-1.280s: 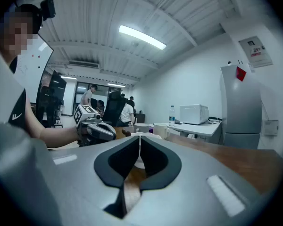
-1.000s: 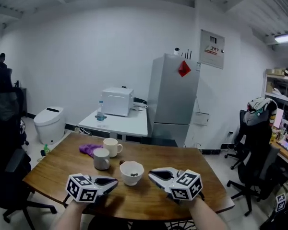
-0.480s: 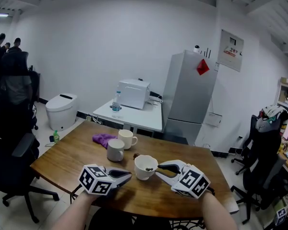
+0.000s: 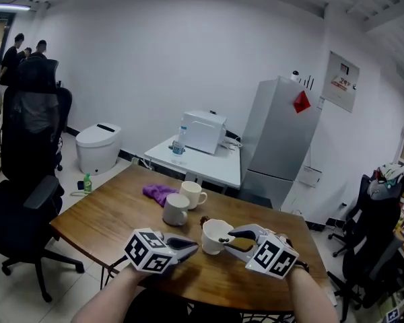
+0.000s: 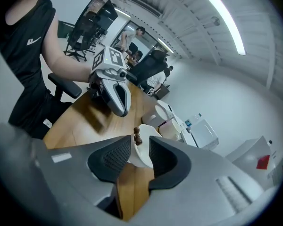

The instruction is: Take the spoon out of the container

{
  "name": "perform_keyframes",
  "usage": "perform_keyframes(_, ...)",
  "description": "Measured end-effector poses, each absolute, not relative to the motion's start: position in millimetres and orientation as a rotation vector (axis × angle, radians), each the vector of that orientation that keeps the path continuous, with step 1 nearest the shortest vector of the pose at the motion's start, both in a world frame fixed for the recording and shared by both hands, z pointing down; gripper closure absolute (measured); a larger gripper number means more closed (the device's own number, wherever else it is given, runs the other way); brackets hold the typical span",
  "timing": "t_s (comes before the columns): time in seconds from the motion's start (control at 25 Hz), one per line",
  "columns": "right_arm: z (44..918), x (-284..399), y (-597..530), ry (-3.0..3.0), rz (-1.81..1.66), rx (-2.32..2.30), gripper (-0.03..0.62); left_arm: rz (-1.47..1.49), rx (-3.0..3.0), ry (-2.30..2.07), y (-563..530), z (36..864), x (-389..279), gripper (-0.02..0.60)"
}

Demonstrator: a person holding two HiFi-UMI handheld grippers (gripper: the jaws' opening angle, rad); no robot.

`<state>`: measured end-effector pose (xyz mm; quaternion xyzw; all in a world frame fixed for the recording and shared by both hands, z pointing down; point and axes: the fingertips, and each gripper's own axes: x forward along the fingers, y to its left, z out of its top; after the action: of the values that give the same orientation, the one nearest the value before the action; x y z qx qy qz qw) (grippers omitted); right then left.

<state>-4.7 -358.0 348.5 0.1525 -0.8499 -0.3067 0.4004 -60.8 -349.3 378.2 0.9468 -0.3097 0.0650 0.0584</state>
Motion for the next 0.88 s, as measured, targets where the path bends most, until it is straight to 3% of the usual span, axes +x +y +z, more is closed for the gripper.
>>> perform_keyframes(0.32,360.5,-18.9,-360.8,-1.982,-0.862,0.290,0.476,0.195,2.871,-0.940,-349.2,377.6,-61.1,0.570)
perform_keyframes(0.4,360.5,-23.4,-360.2,-1.941,-0.897,0.285,0.537,0.197,2.870,-0.940,-349.5,377.3,-61.2,0.569)
perform_keyframes(0.88,318.5,-21.1,-353.0,-1.962,-1.025,0.356,0.545,0.197,2.869,-0.939,-349.3,378.9,-61.9,0.569)
